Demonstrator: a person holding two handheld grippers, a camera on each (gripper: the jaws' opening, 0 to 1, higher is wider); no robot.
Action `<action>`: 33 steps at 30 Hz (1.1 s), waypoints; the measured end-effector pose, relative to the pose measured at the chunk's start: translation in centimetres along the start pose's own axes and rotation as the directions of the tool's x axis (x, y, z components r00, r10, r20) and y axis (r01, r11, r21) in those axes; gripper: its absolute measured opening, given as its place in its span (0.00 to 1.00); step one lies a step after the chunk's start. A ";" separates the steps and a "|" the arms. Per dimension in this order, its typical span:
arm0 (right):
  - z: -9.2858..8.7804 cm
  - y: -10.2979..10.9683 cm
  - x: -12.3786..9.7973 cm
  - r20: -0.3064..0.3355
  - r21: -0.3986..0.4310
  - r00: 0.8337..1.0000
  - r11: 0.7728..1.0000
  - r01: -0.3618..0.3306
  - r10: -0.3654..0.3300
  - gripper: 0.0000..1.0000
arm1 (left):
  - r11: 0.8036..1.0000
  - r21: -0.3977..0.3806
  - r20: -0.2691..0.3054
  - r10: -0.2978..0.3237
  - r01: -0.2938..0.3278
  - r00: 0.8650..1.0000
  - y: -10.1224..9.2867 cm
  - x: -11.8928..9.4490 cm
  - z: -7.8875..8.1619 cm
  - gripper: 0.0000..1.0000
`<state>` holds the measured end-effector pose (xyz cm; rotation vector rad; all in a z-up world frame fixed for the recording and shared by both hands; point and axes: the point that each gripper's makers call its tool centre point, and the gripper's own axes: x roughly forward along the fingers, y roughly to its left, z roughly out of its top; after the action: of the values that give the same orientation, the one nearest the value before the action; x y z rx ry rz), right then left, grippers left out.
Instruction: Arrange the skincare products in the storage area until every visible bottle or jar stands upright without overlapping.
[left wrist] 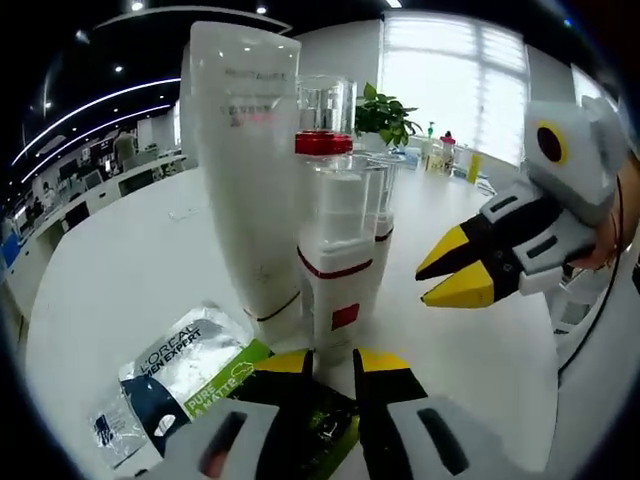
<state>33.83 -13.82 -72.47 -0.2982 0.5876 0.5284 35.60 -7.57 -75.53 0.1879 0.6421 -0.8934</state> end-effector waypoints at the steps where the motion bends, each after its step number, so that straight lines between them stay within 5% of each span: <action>1: 0.0 0.0 0.0 0.000 0.000 1.000 1.000 -0.001 0.001 0.10 | 1.000 -0.005 -0.005 0.002 -0.002 1.000 -0.1 0.0 -0.1 0.18; 24: -0.3 0.6 0.2 -0.010 -0.010 1.000 1.000 -0.025 0.025 0.10 | 1.000 -0.015 -0.045 -0.003 0.002 0.999 -1.3 0.4 -0.8 0.18; 33: -0.7 0.7 0.3 -0.018 -0.006 0.999 1.000 -0.028 0.028 0.10 | 0.998 -0.028 -0.035 0.060 -0.061 0.998 -0.1 0.6 -0.5 0.17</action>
<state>33.39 -13.43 -73.28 -0.3008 0.6084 0.5549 35.57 -7.78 -76.28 0.1960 0.6777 -0.8237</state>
